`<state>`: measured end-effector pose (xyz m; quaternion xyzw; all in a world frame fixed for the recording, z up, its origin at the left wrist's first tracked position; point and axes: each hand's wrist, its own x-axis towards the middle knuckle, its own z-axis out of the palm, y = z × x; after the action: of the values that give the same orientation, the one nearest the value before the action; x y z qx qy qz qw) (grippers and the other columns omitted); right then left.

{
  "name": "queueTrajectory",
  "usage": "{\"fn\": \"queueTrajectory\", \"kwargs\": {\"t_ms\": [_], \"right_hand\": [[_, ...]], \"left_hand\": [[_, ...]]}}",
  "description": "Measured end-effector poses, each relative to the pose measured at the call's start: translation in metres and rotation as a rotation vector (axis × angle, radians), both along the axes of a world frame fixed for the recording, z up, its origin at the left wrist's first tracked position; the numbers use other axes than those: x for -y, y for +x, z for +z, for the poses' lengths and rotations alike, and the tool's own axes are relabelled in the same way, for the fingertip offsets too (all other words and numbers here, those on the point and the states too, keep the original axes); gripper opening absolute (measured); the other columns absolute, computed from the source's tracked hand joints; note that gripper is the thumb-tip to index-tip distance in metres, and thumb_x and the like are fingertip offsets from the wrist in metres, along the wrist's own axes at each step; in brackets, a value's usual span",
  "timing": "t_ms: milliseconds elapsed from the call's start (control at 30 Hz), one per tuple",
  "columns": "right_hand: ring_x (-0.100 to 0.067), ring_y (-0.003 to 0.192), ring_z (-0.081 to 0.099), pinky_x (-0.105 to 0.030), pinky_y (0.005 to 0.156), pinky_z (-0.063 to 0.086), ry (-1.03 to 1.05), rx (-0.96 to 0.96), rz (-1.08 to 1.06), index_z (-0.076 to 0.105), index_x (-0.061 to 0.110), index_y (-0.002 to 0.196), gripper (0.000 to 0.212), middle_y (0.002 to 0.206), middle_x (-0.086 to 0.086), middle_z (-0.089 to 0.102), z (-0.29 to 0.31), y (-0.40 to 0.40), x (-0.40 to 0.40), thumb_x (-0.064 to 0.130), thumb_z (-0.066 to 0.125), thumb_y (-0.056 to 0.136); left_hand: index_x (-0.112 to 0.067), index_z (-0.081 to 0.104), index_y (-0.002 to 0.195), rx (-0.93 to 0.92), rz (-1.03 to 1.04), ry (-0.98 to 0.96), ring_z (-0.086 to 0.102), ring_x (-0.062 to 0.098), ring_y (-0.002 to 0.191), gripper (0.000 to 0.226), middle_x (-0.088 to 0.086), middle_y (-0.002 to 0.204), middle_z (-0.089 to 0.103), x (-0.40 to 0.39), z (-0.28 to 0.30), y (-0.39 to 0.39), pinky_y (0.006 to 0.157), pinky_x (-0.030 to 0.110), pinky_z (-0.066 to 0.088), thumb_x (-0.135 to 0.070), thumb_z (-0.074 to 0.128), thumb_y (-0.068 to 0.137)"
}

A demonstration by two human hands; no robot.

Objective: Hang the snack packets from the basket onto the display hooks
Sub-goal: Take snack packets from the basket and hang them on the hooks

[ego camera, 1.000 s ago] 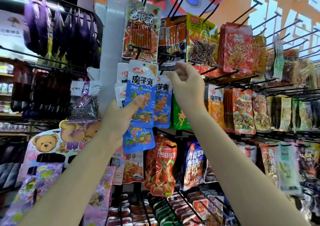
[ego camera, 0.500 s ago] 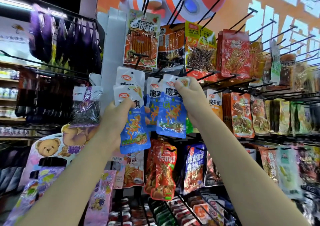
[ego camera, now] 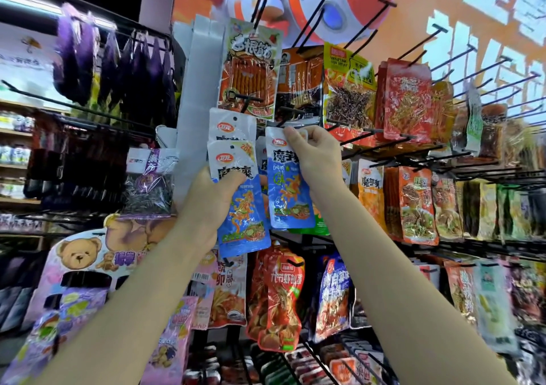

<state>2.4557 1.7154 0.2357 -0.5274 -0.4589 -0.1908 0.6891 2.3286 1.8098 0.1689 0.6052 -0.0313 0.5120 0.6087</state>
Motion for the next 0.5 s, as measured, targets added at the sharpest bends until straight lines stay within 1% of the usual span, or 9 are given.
{"fn": "queueTrajectory", "kwargs": {"t_ms": [33,67,100,167,233,300,367,433,500], "right_hand": [[-0.016,0.064,0.044,-0.035,0.061,0.041,-0.002,-0.001,0.01,0.052,0.021,0.07,0.033,0.065,0.006,0.05,0.0,0.0,0.001,0.034,0.071,0.094],[-0.015,0.066,0.05,-0.033,0.064,0.045,-0.001,-0.009,0.026,0.058,0.023,0.073,0.027,0.067,0.007,0.055,0.0,0.001,0.0,0.032,0.071,0.094],[-0.013,0.068,0.053,-0.029,0.065,0.047,0.003,-0.017,0.049,0.062,0.024,0.076,0.021,0.069,0.009,0.059,0.0,0.0,0.001,0.03,0.072,0.094],[-0.013,0.07,0.055,-0.025,0.067,0.047,0.02,-0.029,0.076,0.067,0.022,0.08,0.016,0.071,0.006,0.061,0.002,0.0,0.001,0.027,0.072,0.094],[-0.018,0.074,0.054,-0.032,0.07,0.047,0.043,-0.052,0.087,0.069,0.022,0.077,0.017,0.075,-0.003,0.06,0.004,0.0,-0.001,0.027,0.074,0.092],[-0.021,0.074,0.053,-0.04,0.07,0.048,0.053,-0.079,0.084,0.07,0.025,0.07,0.021,0.078,-0.008,0.059,0.004,-0.001,-0.005,0.03,0.075,0.09],[-0.023,0.074,0.051,-0.043,0.068,0.046,0.039,-0.105,0.082,0.073,0.026,0.069,0.022,0.079,-0.012,0.058,0.005,-0.001,-0.007,0.033,0.073,0.09],[-0.021,0.072,0.047,-0.037,0.066,0.041,-0.008,-0.105,0.037,0.074,0.023,0.077,0.021,0.078,-0.011,0.055,0.006,-0.002,-0.006,0.032,0.067,0.095],[-0.018,0.069,0.048,-0.03,0.062,0.039,-0.071,-0.061,-0.05,0.073,0.016,0.09,0.018,0.076,-0.008,0.058,0.006,-0.001,-0.005,0.028,0.063,0.099]], "left_hand": [[-0.008,0.063,0.092,0.008,0.02,0.004,0.072,0.026,0.065,0.006,0.007,0.074,0.075,-0.003,-0.001,0.003,0.064,0.041,0.061,-0.012,0.067,0.089],[-0.013,0.061,0.087,0.021,0.038,-0.007,0.07,0.02,0.058,0.009,0.0,0.065,0.071,-0.005,-0.002,0.004,0.059,0.035,0.059,-0.009,0.064,0.094],[-0.017,0.06,0.085,0.031,0.056,-0.019,0.068,0.018,0.057,0.014,-0.004,0.062,0.069,-0.008,-0.003,0.006,0.058,0.034,0.058,-0.008,0.061,0.096],[-0.022,0.06,0.087,0.072,0.087,-0.029,0.069,0.018,0.059,0.017,-0.006,0.064,0.07,-0.01,-0.004,0.006,0.059,0.035,0.059,-0.009,0.061,0.097],[-0.022,0.06,0.091,0.12,0.07,-0.05,0.072,0.017,0.062,0.015,-0.006,0.067,0.073,-0.012,-0.005,0.004,0.055,0.033,0.059,-0.008,0.062,0.097],[-0.023,0.062,0.093,0.129,0.058,-0.053,0.074,0.021,0.073,0.013,-0.006,0.073,0.074,-0.014,-0.007,0.002,0.062,0.036,0.059,-0.011,0.066,0.096],[-0.024,0.063,0.095,0.123,0.097,-0.041,0.074,0.018,0.076,0.012,-0.008,0.077,0.074,-0.014,-0.01,0.0,0.066,0.035,0.059,-0.014,0.069,0.094],[-0.021,0.063,0.101,0.135,0.137,-0.059,0.075,0.018,0.076,0.013,-0.005,0.083,0.075,-0.014,-0.011,-0.002,0.066,0.036,0.061,-0.015,0.071,0.093],[-0.019,0.062,0.105,0.145,0.173,-0.072,0.075,0.027,0.086,0.019,0.002,0.092,0.075,-0.02,-0.012,-0.004,0.075,0.046,0.062,-0.02,0.075,0.091]]}}
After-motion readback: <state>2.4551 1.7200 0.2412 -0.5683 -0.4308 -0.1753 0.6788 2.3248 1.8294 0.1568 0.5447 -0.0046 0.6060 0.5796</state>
